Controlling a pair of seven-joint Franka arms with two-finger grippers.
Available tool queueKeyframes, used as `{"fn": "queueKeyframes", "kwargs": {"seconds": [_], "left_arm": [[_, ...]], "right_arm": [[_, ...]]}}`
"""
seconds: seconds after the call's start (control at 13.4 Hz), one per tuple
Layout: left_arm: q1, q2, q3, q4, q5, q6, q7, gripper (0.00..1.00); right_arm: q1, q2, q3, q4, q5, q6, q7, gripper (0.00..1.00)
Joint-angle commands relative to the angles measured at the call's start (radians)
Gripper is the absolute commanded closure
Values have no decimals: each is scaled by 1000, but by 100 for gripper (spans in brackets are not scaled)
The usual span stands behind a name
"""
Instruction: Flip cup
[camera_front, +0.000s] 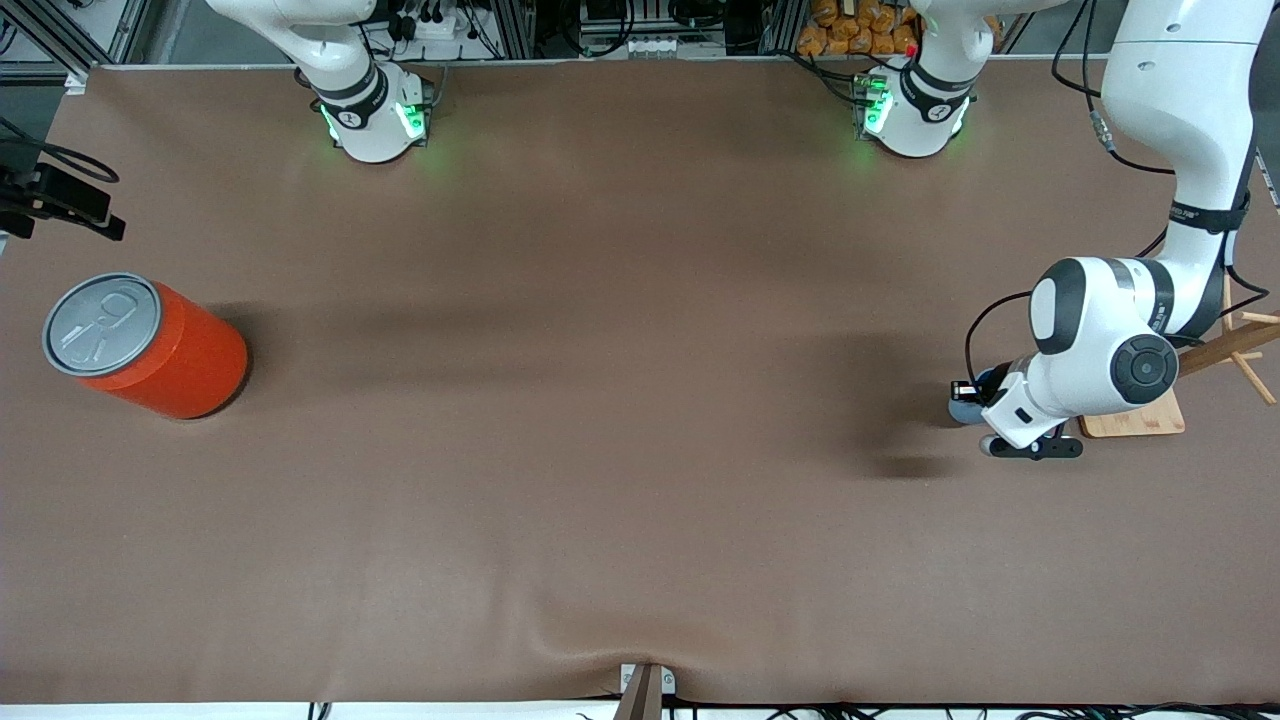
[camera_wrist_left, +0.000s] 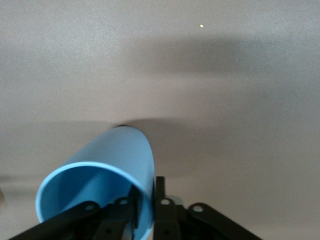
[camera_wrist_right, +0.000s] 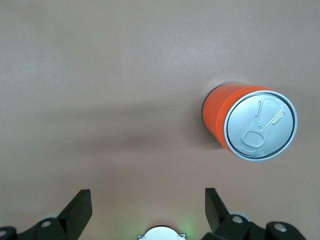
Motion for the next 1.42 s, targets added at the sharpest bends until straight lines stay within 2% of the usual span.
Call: {"fn": "queueKeyframes", "kwargs": {"seconds": [0.0,0.15,0.37,0.52,0.82,0.97,1.35], "left_arm": [[1,-18,-9,35,24,-16,-19,0],[-5,-27,-14,125,25,-128,-17,0],[-13,-55,-34,312,25,-378,-19,0],[-13,-93,-37,384,27,-466,-13,0],[-13,-242,-39,395,27,-490,-11,0],[-14,-300,-42,412,24,-543,-20,0],[-8,-397,-46,425,13,-605,-22,0]], "right_arm": [[-6,-2,5,7,12,-11,-10,0],[-6,-2,3,7,12,-11,-10,0],[-6,-2,3,7,10,-11,-10,0],[-6,-2,3,7,12,-11,-10,0],[-6,-2,5,7,12,-8,-10,0],[-6,-2,5,7,13,-11,-10,0],[-8,-2,5,6,13,-6,-11,0]]}}
